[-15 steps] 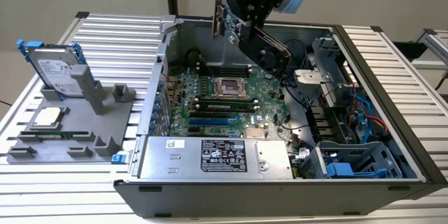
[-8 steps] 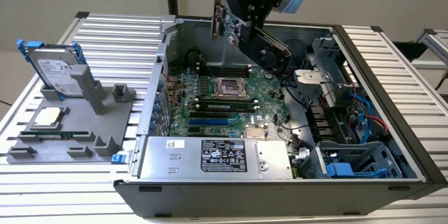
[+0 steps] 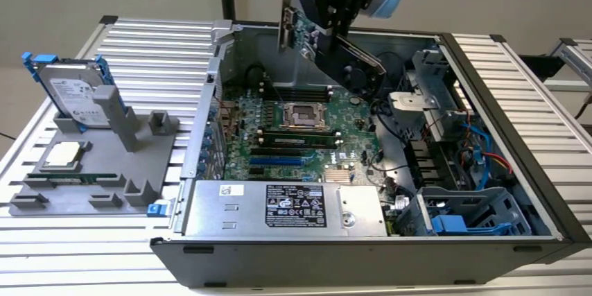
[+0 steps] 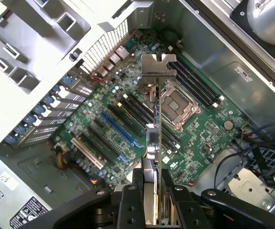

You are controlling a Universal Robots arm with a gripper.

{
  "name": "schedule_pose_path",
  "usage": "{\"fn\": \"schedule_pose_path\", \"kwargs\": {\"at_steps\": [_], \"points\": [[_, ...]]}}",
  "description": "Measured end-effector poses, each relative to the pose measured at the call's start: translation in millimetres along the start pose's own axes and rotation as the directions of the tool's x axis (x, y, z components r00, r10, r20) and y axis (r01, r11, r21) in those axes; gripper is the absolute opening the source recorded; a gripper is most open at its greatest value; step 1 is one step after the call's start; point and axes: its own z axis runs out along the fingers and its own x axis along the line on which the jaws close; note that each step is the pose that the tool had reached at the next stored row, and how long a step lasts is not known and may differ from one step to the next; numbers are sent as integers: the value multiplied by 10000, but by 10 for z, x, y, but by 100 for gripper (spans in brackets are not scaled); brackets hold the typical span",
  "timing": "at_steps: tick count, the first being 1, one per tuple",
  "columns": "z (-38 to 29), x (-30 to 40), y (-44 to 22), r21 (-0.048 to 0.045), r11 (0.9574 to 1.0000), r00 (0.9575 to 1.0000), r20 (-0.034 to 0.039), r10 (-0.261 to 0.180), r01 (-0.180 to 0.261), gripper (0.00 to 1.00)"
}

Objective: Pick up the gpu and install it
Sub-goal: 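Insert the gpu into the slot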

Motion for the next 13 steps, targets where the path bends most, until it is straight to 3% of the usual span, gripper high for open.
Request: {"fn": "schedule_pose_path", "kwargs": {"at_steps": [13], "points": [[0, 0, 0, -1, 10000, 10000, -4, -74, 74, 0]]}}
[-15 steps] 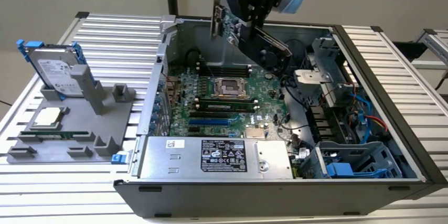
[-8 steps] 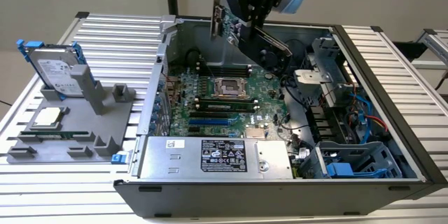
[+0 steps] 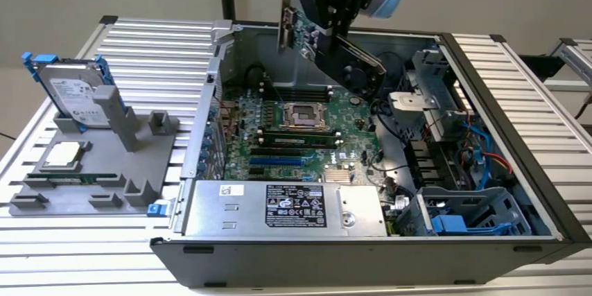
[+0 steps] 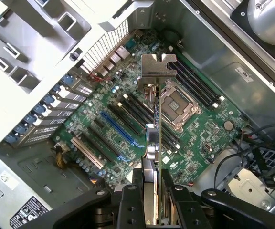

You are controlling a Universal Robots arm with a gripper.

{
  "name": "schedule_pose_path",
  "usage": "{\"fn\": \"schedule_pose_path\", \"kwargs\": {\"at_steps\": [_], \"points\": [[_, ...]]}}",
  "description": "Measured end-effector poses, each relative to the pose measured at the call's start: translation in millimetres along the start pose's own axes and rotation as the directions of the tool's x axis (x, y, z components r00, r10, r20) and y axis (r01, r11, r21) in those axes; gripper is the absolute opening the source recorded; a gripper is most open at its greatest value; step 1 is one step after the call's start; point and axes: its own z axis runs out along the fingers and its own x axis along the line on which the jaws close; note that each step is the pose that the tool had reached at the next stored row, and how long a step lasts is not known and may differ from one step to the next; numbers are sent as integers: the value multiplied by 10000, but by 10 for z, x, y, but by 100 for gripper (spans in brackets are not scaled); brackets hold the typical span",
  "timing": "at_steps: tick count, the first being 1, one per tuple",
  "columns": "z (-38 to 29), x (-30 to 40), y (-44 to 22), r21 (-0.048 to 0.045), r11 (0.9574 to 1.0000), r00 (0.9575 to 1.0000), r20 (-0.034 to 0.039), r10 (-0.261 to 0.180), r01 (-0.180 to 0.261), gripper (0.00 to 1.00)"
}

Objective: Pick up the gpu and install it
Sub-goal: 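Insert the gpu into the slot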

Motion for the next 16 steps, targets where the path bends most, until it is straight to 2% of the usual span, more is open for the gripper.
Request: {"fn": "schedule_pose_path", "kwargs": {"at_steps": [16], "points": [[0, 0, 0, -7, 9987, 9987, -31, -518, 518, 0]]}}
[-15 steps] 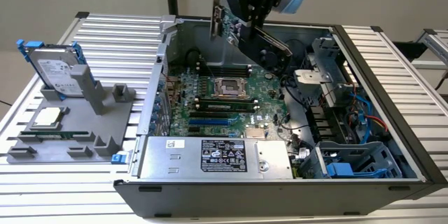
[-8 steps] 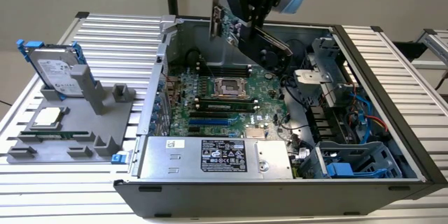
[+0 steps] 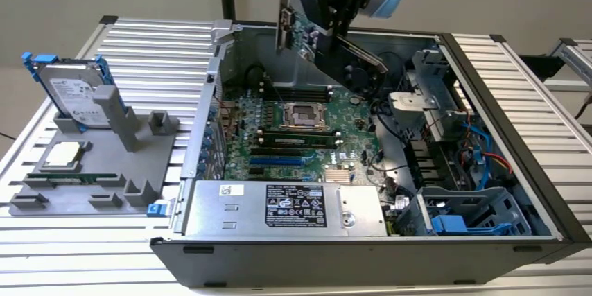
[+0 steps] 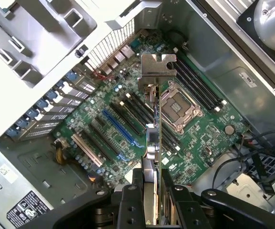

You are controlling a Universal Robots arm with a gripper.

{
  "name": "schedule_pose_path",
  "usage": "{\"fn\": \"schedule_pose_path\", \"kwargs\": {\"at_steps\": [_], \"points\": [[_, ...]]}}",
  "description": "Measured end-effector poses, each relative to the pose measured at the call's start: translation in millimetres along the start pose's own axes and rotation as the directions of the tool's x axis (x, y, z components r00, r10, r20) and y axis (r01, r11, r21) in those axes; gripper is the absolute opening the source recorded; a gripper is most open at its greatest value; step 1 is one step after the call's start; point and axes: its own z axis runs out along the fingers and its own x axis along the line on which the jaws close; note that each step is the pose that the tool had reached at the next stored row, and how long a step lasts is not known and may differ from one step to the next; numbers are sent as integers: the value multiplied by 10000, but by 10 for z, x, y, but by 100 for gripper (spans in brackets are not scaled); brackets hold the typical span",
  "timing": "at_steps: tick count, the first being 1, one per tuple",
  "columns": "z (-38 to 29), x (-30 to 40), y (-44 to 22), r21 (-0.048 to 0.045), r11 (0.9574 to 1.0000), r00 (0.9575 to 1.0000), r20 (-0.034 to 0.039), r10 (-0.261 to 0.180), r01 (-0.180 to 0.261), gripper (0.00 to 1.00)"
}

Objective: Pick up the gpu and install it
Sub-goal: 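Insert the gpu into the slot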

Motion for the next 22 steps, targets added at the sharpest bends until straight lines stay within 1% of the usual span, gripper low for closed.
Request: {"fn": "schedule_pose_path", "kwargs": {"at_steps": [12, 22], "points": [[0, 0, 0, -7, 9989, 9989, -27, -466, 465, 0], [-1, 0, 0, -14, 9962, 9962, -52, -875, 875, 0]]}}
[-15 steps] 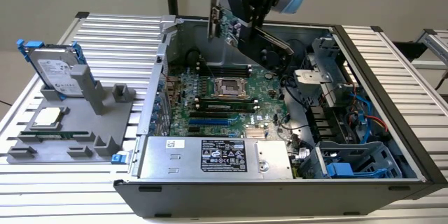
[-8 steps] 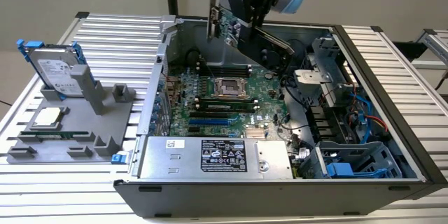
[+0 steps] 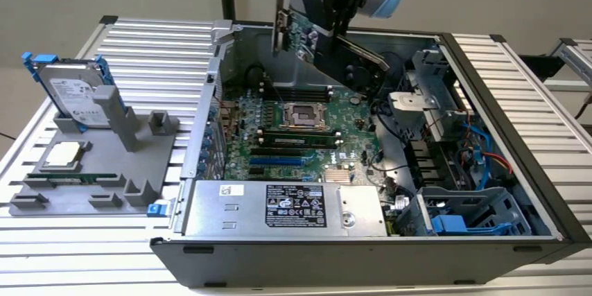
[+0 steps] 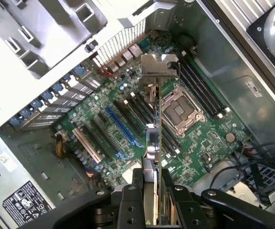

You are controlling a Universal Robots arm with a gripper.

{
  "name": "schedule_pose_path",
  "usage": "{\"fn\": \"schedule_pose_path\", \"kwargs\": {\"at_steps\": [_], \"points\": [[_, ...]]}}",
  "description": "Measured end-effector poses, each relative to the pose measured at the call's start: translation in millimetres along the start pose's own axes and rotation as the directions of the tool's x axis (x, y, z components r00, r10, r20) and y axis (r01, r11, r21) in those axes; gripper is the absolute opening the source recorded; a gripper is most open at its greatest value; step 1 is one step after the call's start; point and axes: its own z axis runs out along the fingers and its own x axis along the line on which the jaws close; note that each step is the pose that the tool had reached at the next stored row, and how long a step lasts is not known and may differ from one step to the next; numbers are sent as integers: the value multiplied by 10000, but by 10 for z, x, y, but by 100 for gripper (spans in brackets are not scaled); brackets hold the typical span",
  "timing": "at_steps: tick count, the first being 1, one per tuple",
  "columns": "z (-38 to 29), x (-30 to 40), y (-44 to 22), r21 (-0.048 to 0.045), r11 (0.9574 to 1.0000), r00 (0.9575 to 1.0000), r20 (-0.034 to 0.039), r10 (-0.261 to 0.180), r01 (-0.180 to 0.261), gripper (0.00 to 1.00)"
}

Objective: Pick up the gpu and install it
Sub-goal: 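Insert the gpu into the slot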

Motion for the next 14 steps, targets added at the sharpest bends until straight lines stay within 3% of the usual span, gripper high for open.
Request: {"fn": "schedule_pose_path", "kwargs": {"at_steps": [14], "points": [[0, 0, 0, -9, 9982, 9982, -35, -601, 601, 0]]}}
